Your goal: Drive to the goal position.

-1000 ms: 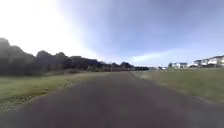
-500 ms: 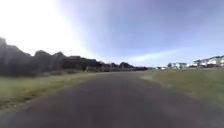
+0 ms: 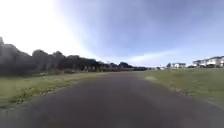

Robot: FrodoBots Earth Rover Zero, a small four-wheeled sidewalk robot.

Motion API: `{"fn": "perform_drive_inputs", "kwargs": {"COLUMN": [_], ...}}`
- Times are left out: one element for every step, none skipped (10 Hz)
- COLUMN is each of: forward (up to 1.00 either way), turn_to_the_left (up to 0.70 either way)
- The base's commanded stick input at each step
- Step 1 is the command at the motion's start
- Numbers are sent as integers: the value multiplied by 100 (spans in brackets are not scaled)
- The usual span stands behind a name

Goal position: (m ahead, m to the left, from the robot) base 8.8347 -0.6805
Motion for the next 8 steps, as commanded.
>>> {"fn": "perform_drive_inputs", "kwargs": {"forward": [100, 100, 100, 100, 100, 100, 100, 100], "turn_to_the_left": [0, 0, 0, 0, 0, 0, 0, 0]}}
